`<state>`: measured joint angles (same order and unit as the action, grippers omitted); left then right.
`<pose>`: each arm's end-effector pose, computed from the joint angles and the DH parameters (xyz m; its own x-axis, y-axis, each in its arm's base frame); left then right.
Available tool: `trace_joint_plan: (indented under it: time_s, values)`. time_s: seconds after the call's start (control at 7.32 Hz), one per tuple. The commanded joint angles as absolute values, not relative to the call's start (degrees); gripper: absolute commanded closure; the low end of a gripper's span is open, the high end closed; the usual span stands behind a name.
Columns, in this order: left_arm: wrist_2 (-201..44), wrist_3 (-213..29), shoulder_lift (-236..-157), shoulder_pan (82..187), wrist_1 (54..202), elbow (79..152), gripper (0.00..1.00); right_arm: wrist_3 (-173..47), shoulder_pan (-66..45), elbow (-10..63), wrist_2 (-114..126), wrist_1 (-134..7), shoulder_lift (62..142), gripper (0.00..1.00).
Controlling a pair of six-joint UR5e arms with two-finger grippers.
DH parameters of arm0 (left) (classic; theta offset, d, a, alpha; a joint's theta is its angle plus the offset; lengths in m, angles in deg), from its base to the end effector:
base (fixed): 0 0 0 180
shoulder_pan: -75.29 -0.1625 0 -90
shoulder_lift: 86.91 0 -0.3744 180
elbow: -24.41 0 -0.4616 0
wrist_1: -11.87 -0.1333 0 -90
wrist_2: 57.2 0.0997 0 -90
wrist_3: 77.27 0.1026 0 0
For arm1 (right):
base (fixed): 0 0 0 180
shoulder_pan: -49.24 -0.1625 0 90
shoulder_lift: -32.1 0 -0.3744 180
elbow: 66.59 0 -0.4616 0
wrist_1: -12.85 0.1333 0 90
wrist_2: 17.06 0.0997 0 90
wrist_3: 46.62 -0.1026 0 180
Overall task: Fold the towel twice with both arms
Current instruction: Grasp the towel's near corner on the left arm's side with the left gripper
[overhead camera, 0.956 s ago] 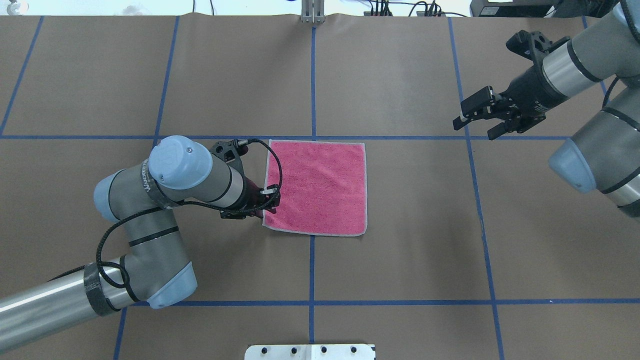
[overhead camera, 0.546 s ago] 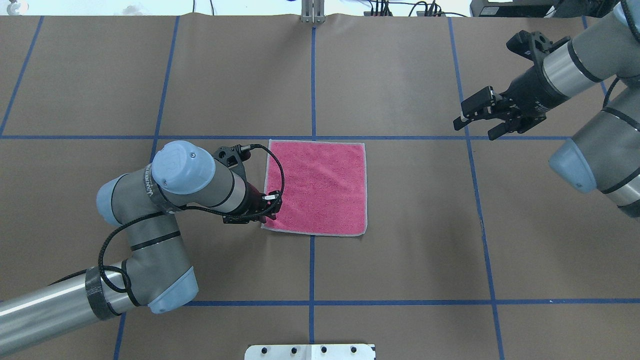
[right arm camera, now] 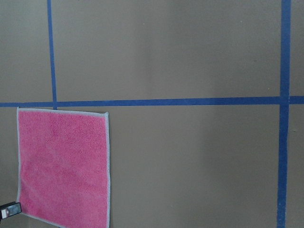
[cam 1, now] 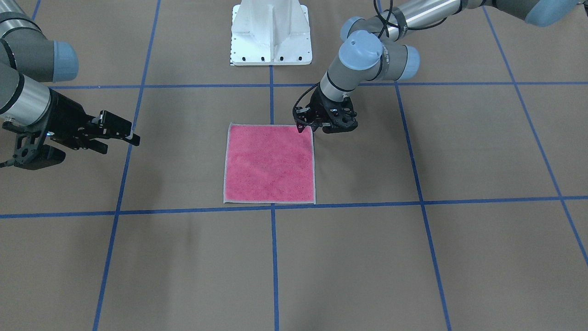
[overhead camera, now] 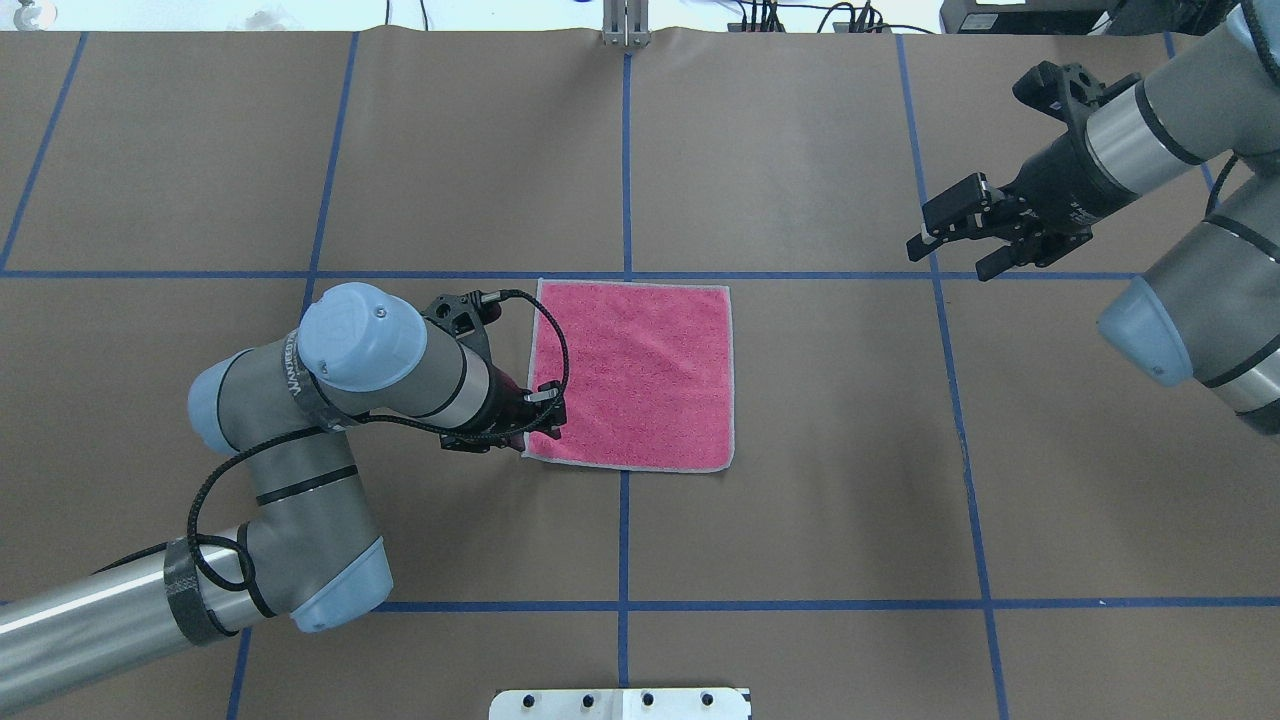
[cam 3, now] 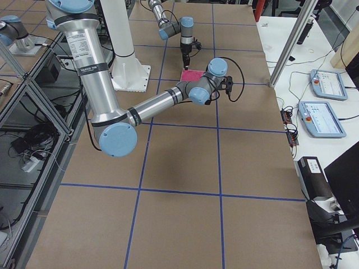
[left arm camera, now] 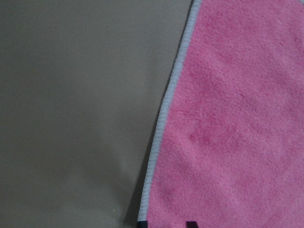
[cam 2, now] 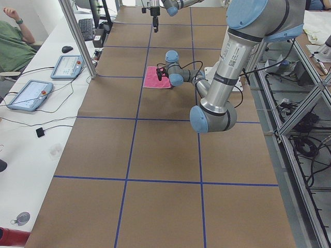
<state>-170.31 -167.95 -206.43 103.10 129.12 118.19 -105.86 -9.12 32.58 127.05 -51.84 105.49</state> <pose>0.5771 -0.4096 0.1944 0.4333 -0.2409 -0.8684 0.1319 0.9702 -0.2033 -0.2889 -0.5645 0.2807 0.3693 0.0277 0.9289 0.0238 0.9989 -0.0393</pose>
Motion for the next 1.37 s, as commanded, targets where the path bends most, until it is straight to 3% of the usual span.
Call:
trace_joint_plan:
  time_s: [0.0, 1.23]
  values:
    - [-170.3, -167.9, -205.0, 103.2, 129.1, 119.2, 0.46, -105.9, -9.1, 32.5, 127.1, -51.8, 105.5, 0.00]
    - [-170.0, -168.1, -205.4, 102.6, 129.0, 118.1, 0.54, -105.8, -9.2, 32.5, 127.3, -51.8, 105.7, 0.00]
